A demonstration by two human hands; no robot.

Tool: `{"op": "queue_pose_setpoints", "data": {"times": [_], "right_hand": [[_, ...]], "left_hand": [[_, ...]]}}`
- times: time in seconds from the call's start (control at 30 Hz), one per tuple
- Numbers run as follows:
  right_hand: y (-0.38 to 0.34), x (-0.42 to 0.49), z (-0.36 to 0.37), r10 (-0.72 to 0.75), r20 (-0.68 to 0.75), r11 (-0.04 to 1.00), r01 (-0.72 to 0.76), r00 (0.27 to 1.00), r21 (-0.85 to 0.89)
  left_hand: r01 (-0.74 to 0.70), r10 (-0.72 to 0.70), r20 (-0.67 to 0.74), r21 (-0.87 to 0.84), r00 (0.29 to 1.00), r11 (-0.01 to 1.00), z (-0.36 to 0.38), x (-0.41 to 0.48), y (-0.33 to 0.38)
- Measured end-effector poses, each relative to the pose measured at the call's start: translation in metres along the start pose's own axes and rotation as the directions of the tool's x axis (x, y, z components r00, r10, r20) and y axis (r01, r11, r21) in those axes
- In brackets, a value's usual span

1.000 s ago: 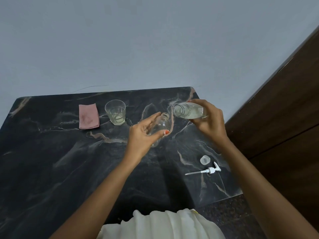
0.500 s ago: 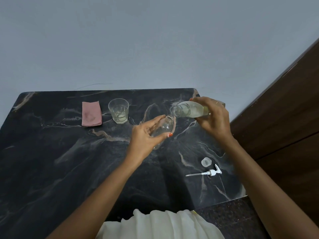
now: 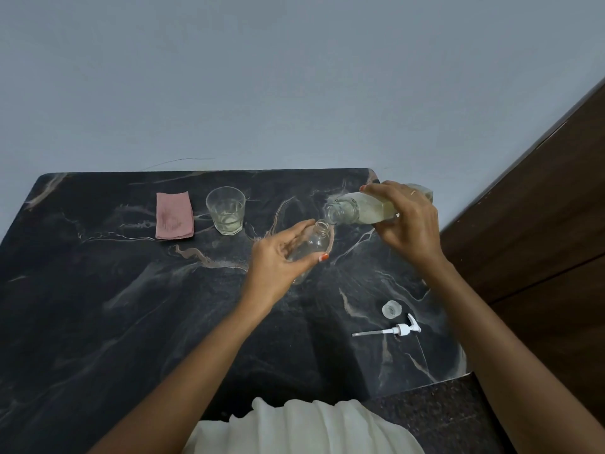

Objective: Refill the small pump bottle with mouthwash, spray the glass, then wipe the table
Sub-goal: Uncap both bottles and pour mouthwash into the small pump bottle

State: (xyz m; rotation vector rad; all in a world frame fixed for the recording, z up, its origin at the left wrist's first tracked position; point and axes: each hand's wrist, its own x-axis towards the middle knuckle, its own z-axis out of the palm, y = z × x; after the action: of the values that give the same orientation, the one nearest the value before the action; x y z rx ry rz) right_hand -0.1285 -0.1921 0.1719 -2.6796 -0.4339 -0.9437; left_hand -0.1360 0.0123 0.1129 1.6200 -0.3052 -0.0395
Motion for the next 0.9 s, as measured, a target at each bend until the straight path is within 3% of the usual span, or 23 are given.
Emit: {"op": "queue_pose_setpoints", "data": {"times": [0.9], "right_hand": [[-0.0001, 0.0059, -0.0073, -0.079, 0.000, 0.994, 0.079, 0.997, -0.073]], "left_hand": [[0.012, -0.012, -0.027, -0.013, 1.000, 1.000, 0.0035, -0.0031, 0.0018]]}}
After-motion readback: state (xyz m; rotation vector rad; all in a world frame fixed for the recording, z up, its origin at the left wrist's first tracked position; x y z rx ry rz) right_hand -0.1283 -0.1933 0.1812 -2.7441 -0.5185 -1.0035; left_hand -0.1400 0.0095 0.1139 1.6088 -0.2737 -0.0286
